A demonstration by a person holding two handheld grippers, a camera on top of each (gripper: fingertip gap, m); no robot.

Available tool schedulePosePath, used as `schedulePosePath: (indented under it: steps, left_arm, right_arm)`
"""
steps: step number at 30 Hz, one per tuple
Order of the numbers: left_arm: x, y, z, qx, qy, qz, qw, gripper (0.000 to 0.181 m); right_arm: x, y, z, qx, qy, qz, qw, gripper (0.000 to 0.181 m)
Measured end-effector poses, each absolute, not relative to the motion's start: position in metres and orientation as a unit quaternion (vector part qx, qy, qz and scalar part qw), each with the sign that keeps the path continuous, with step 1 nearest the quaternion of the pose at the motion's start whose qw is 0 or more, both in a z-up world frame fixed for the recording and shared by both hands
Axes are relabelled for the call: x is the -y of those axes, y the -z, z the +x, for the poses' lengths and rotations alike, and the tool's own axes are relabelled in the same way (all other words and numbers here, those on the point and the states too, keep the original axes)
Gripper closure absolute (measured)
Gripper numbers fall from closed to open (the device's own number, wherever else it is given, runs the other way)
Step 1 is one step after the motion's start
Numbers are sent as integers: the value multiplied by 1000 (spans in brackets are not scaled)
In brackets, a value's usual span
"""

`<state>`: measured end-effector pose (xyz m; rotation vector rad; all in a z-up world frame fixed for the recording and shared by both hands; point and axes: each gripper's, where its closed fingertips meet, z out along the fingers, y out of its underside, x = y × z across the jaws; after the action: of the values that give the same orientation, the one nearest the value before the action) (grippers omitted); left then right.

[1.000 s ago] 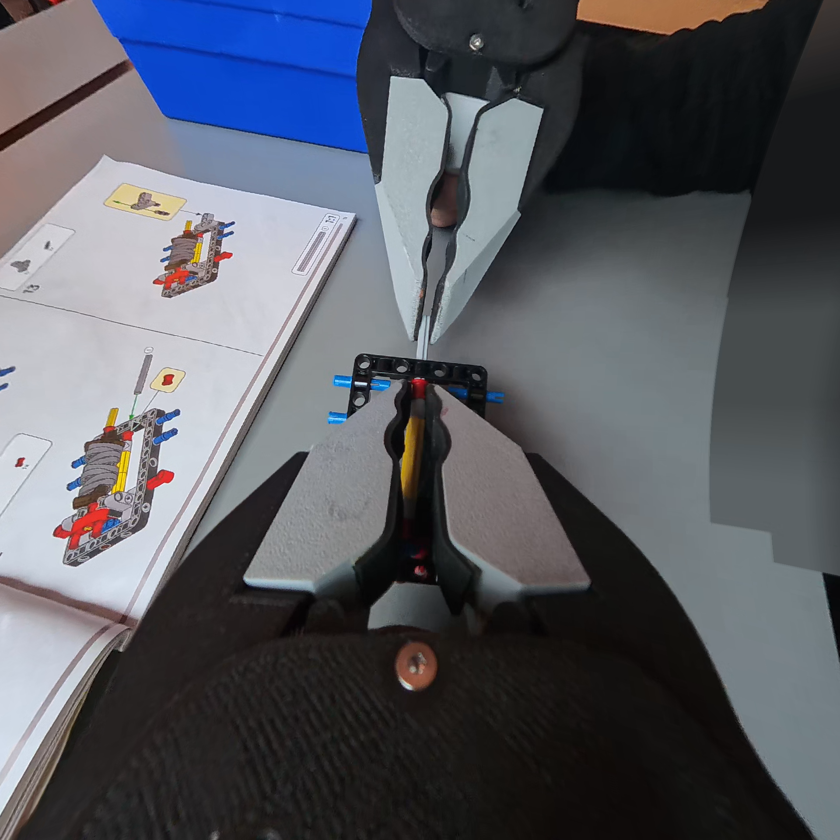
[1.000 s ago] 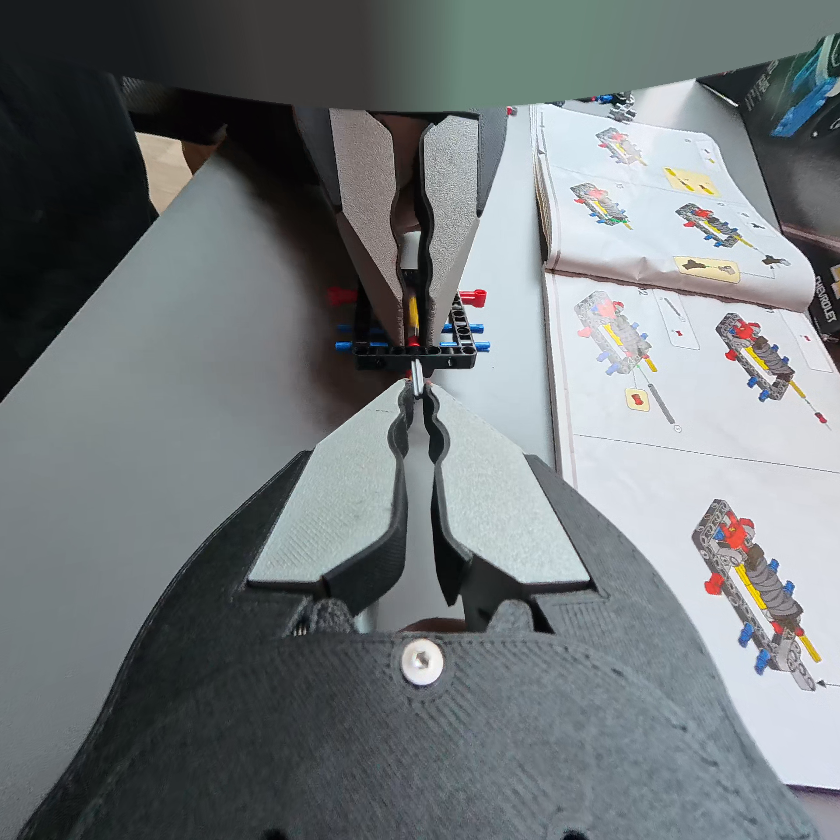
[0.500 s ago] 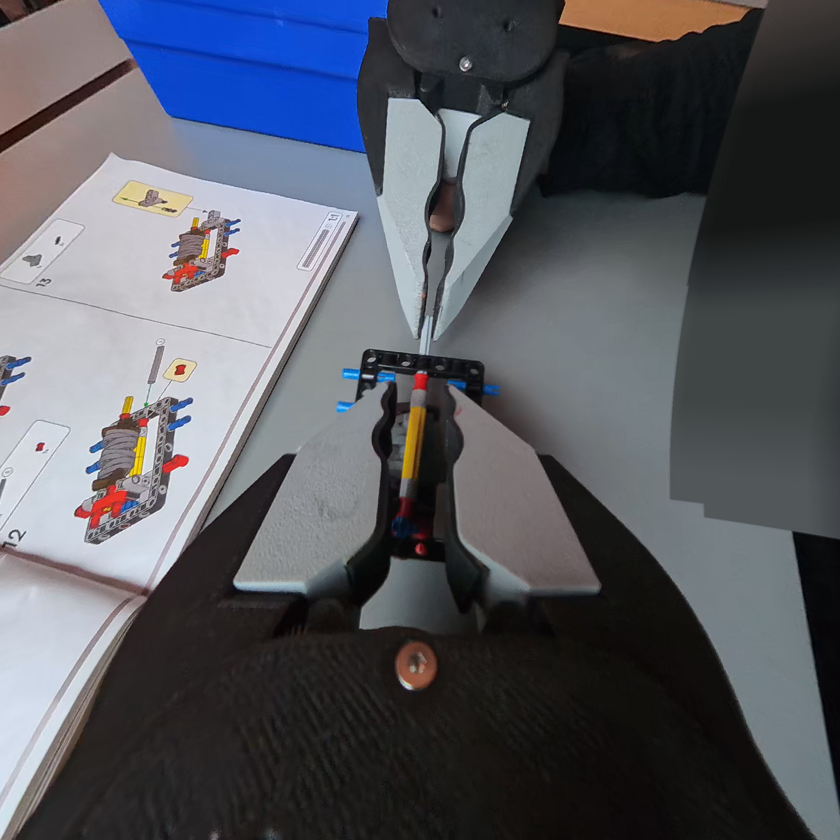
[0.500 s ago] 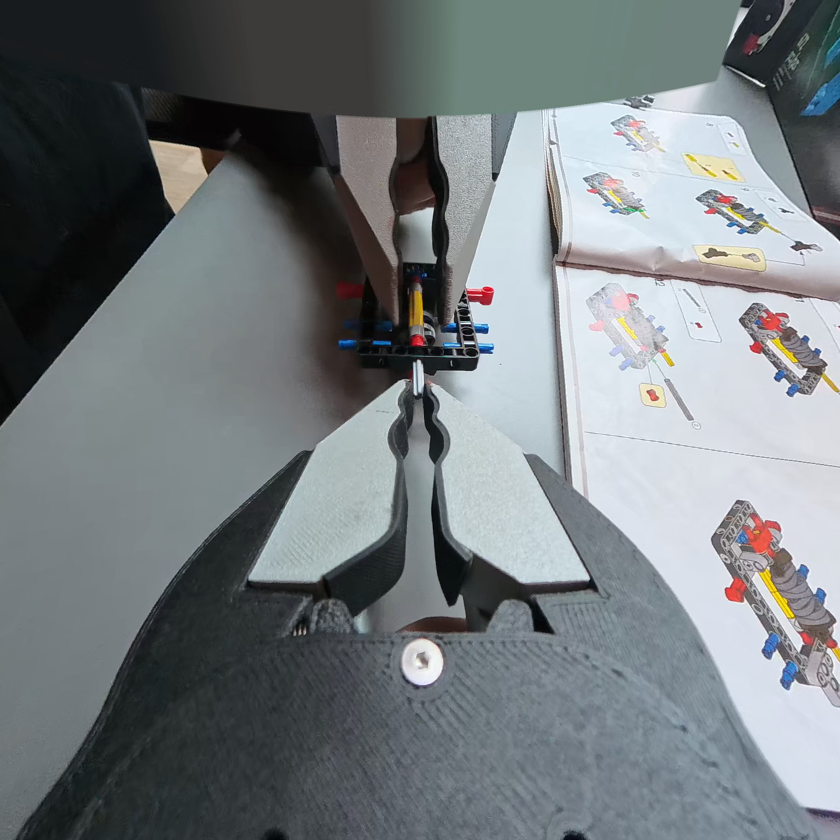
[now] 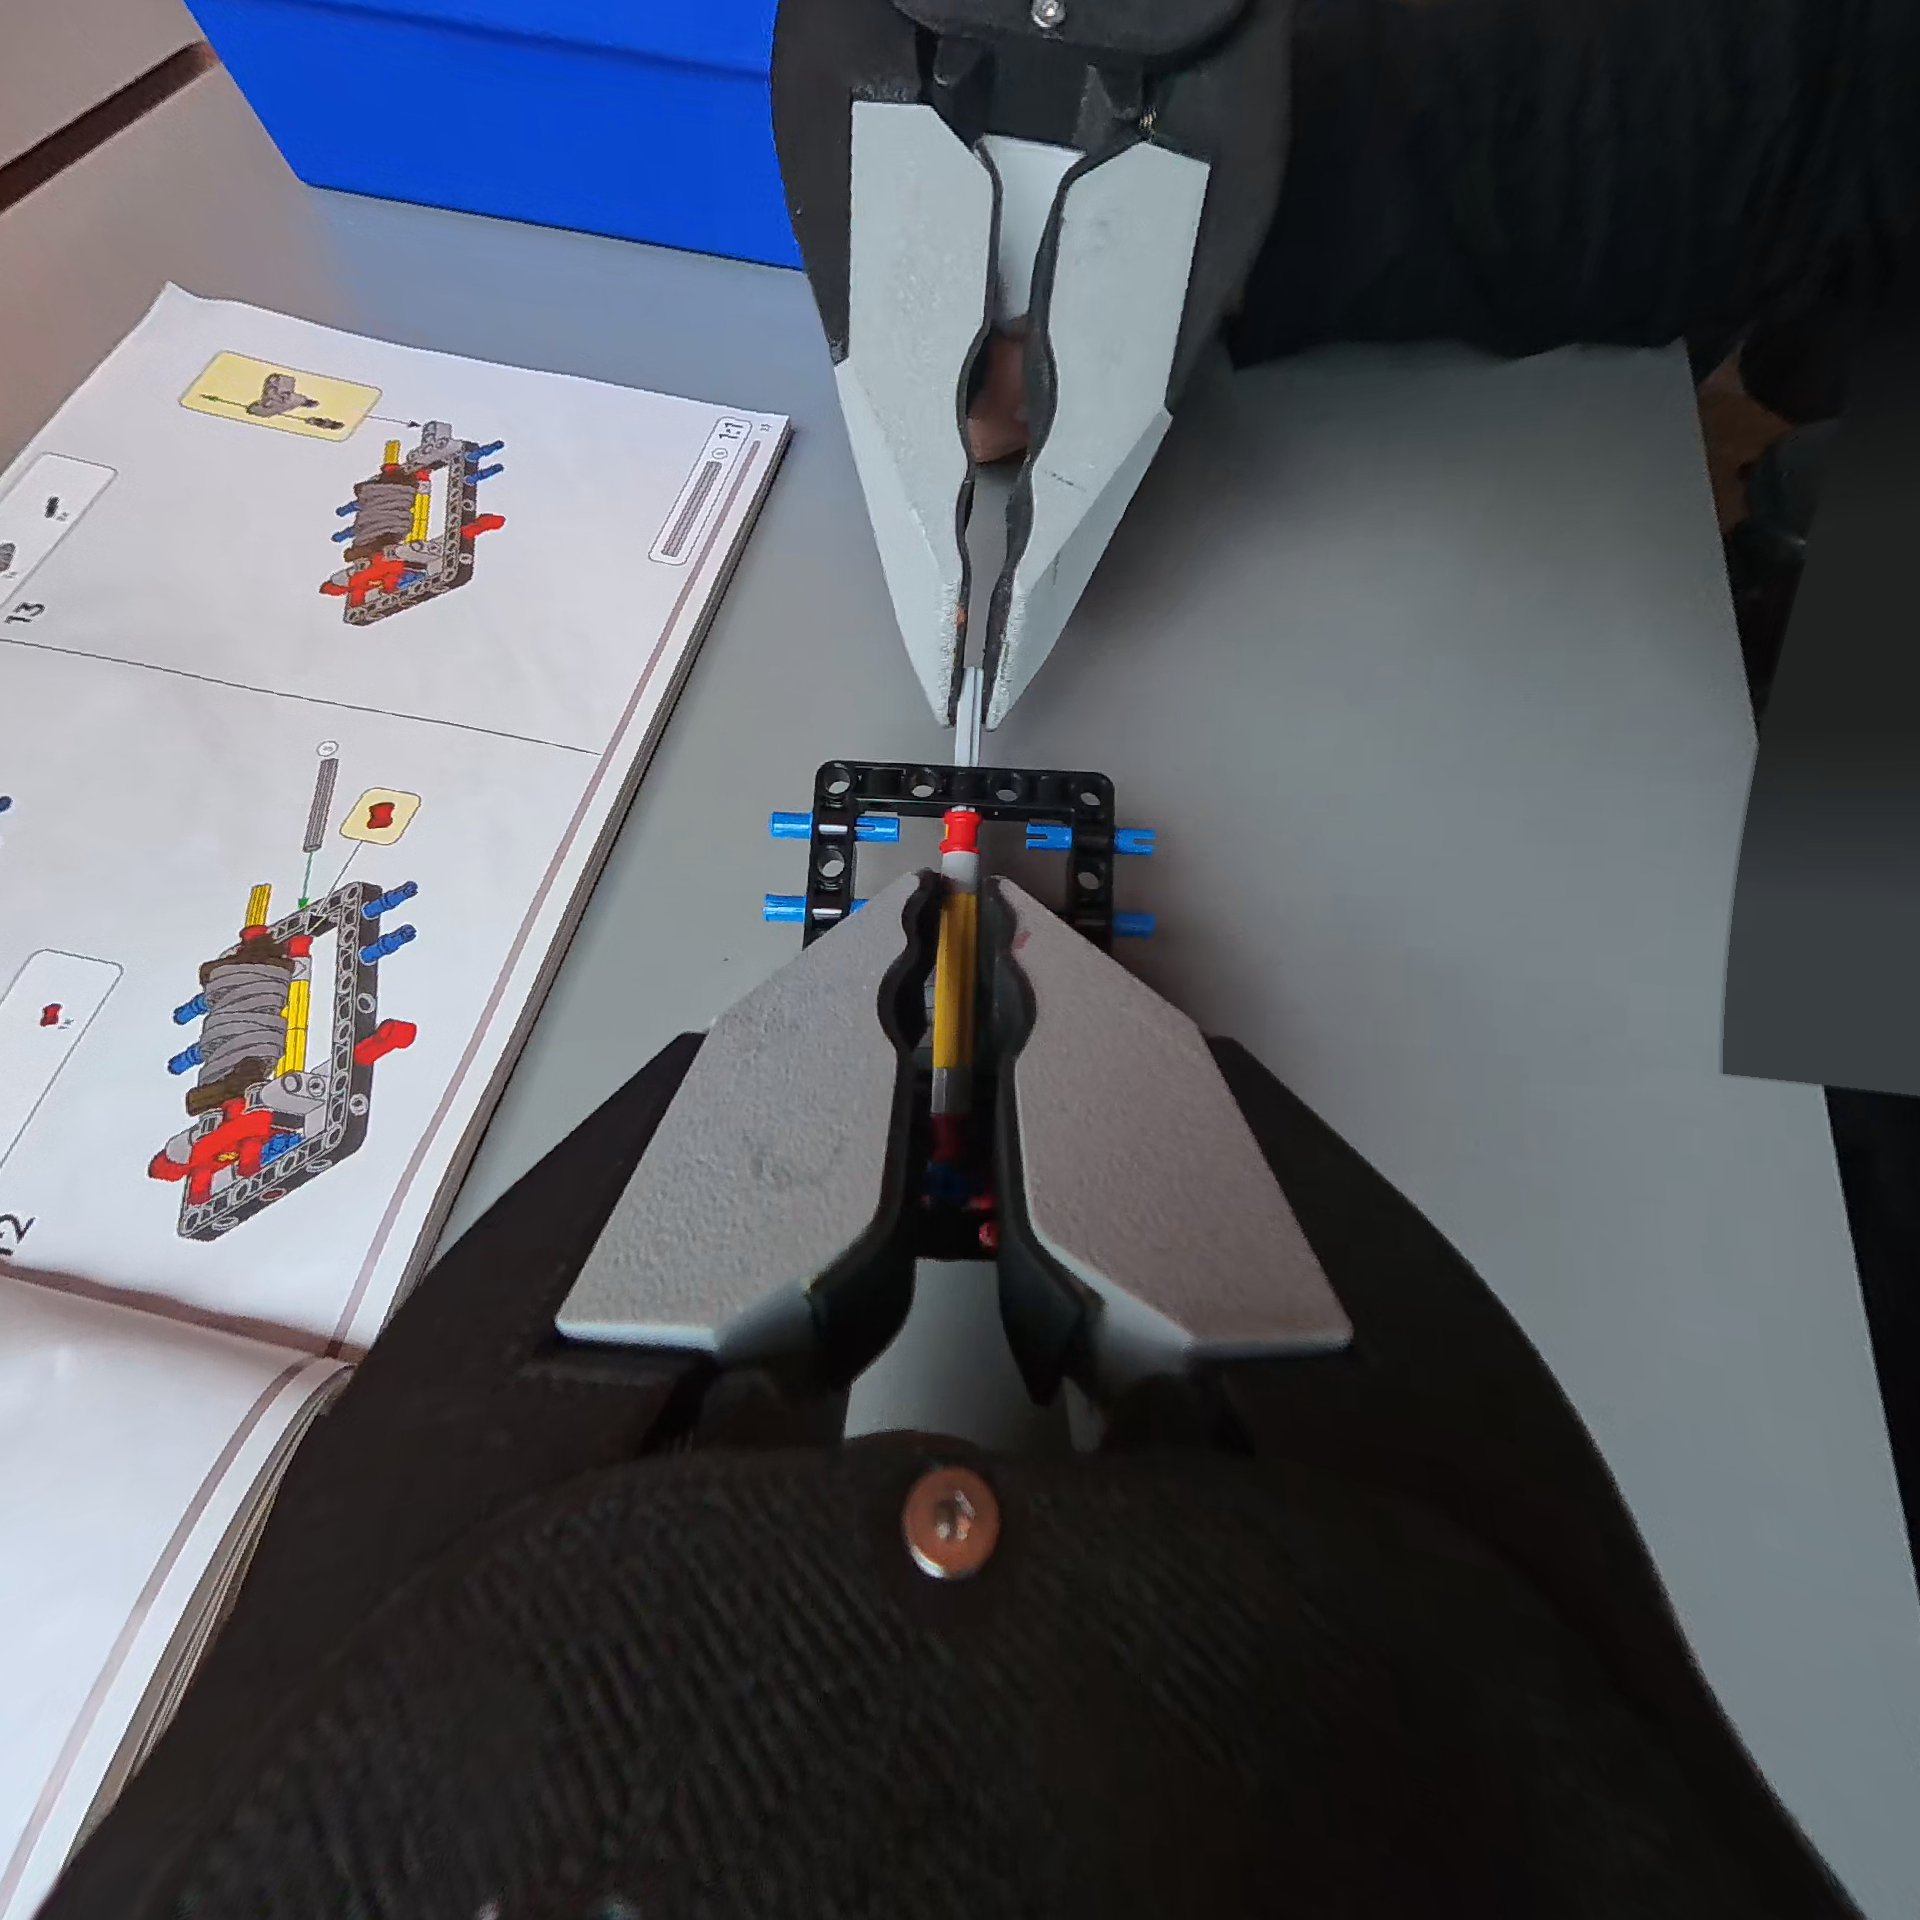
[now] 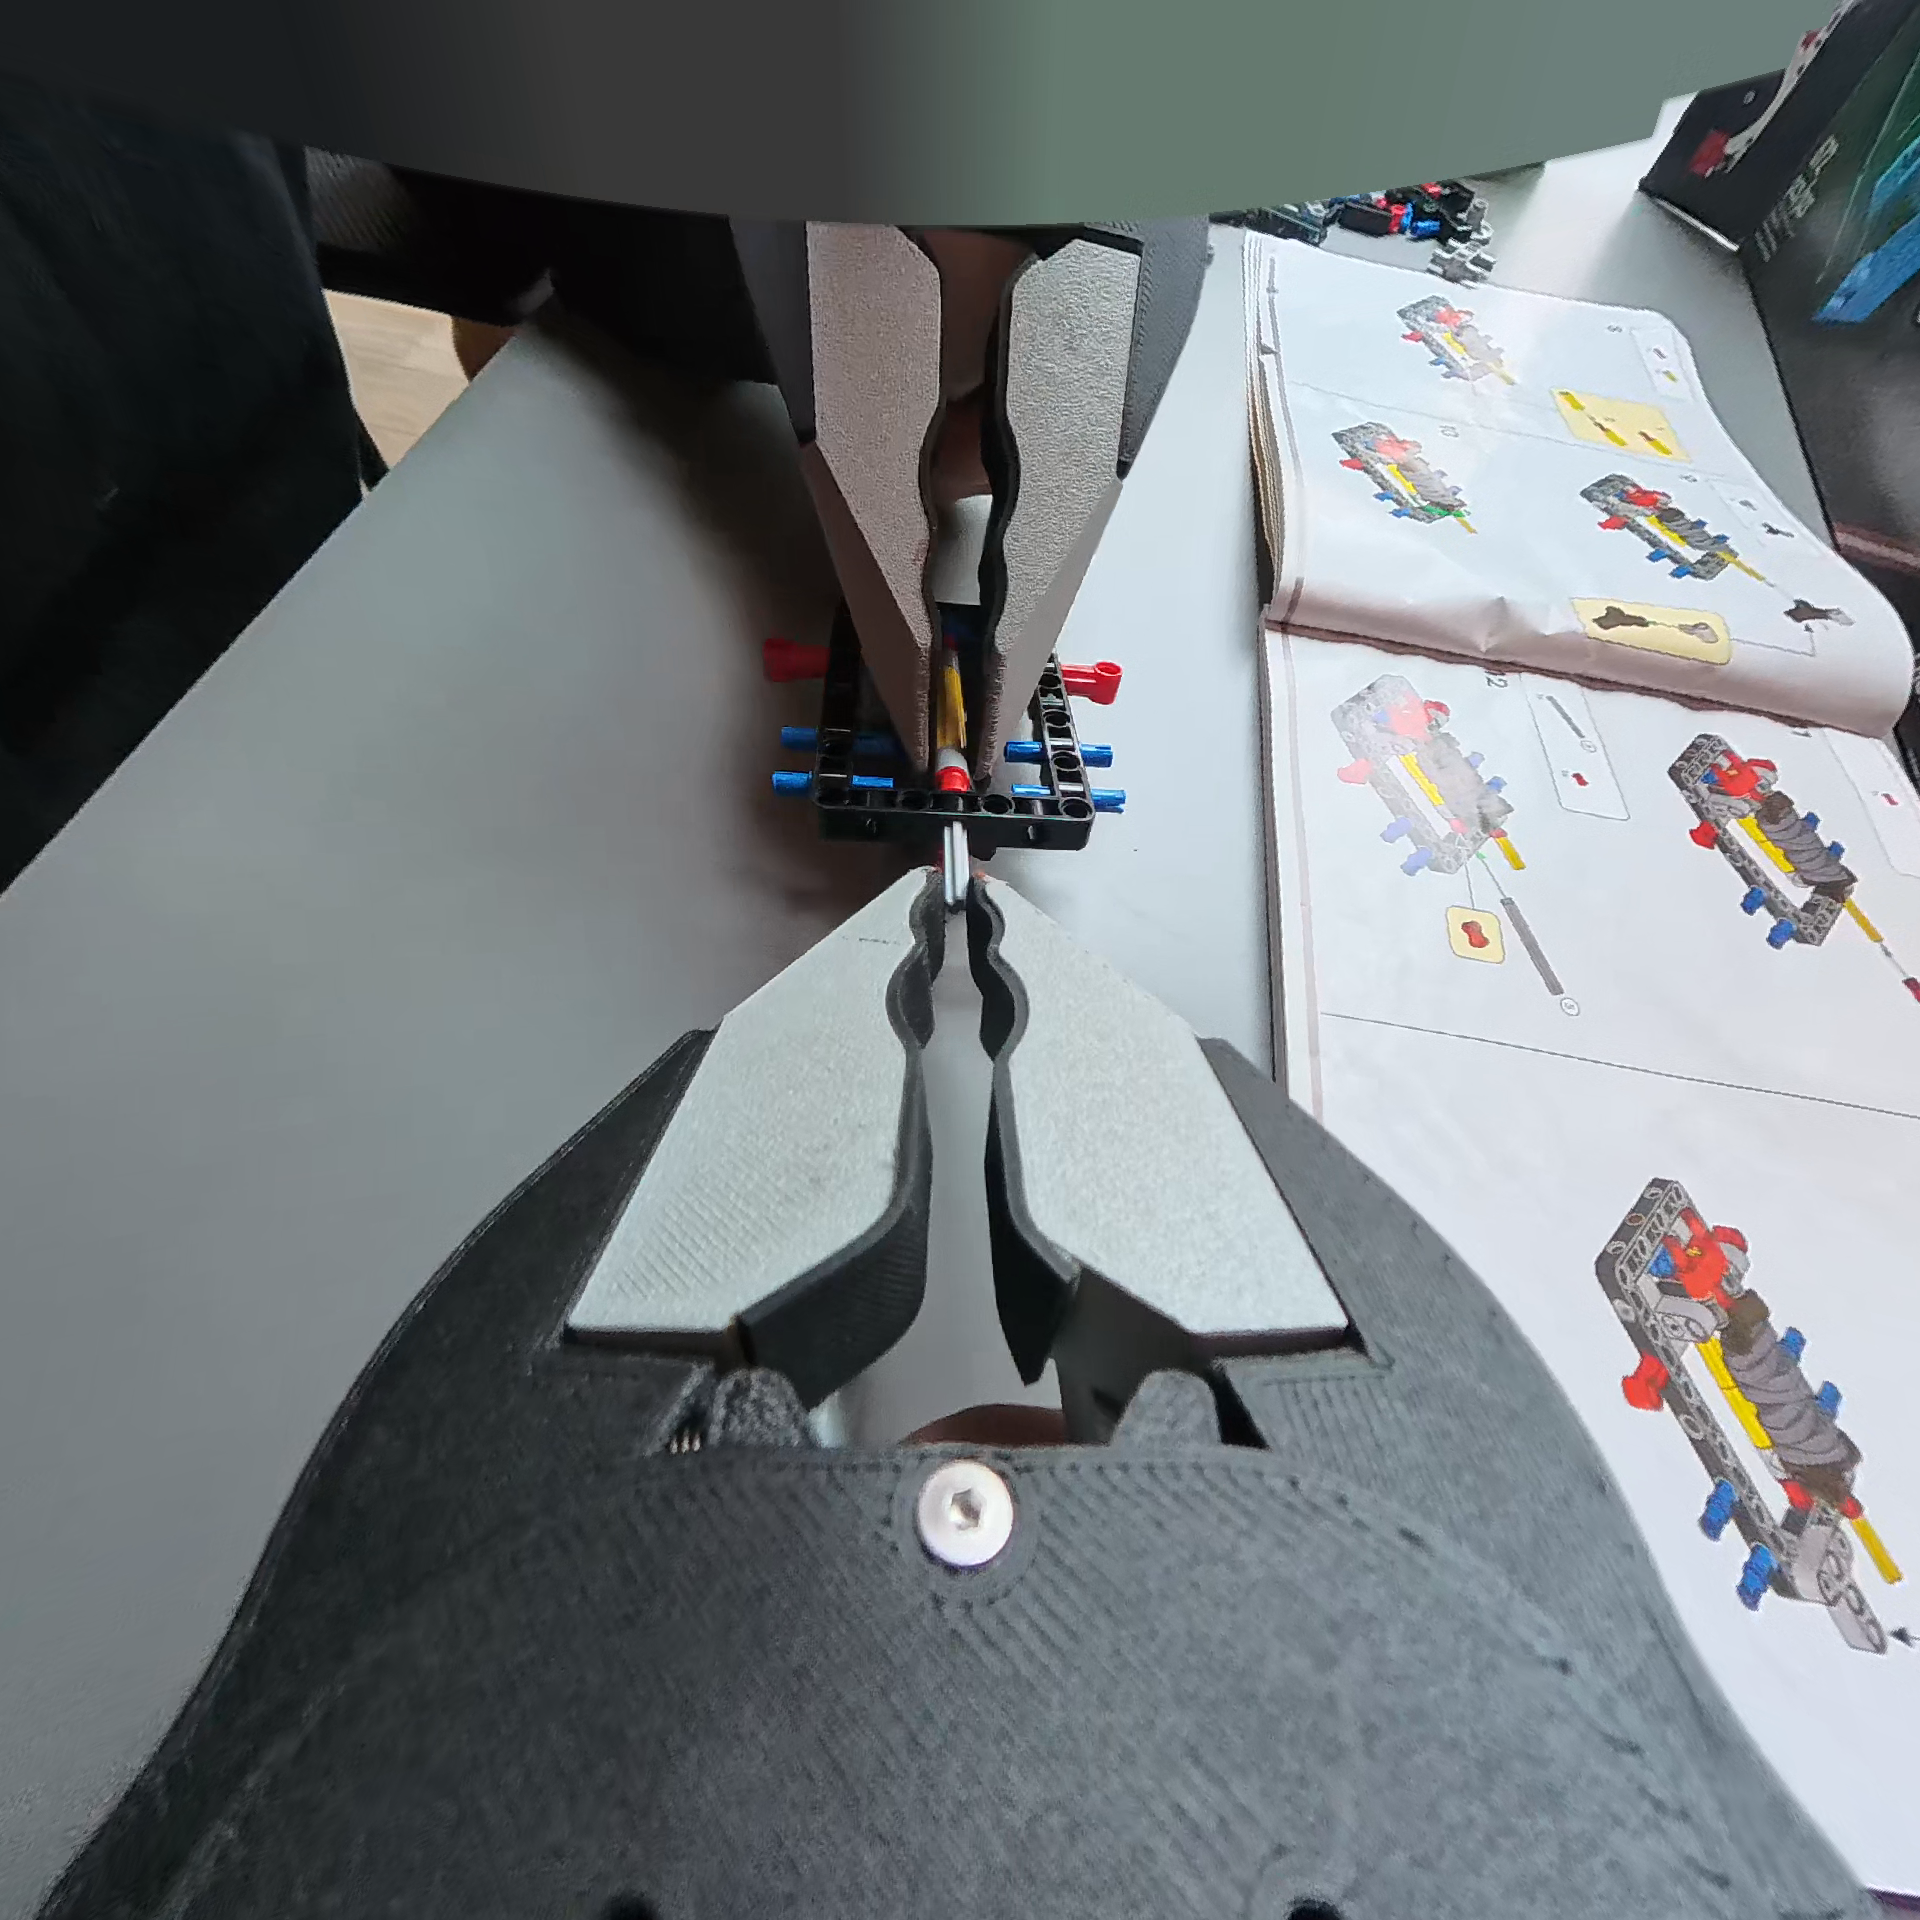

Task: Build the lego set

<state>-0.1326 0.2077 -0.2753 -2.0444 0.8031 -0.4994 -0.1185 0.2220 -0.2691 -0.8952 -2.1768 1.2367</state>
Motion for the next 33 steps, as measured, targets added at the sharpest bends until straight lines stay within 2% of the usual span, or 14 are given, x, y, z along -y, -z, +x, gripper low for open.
schedulePosePath:
  steps: [12,15,19,25,28,33]
  left_arm:
    - [-206,274,-135,-309,206,-820,435,177]
    - [-203,271,-135,-303,221,-821,430,172]
    - [-200,264,-140,-311,207,-821,432,177]
    - [-194,280,-149,-324,180,-844,387,166]
    - [-192,281,-147,-336,178,-839,389,177]
    - [-193,281,-148,-334,183,-836,394,177]
  right_arm:
    - [-220,270,-122,805,-450,-306,236,181]
    - [-220,271,-122,806,-448,-307,234,181]
    - [-219,271,-121,805,-452,-308,229,181]
    - [-219,271,-122,805,-452,-311,226,180]
    - [-220,272,-122,805,-451,-313,225,180]
    - [-218,272,-121,807,-450,-310,224,181]
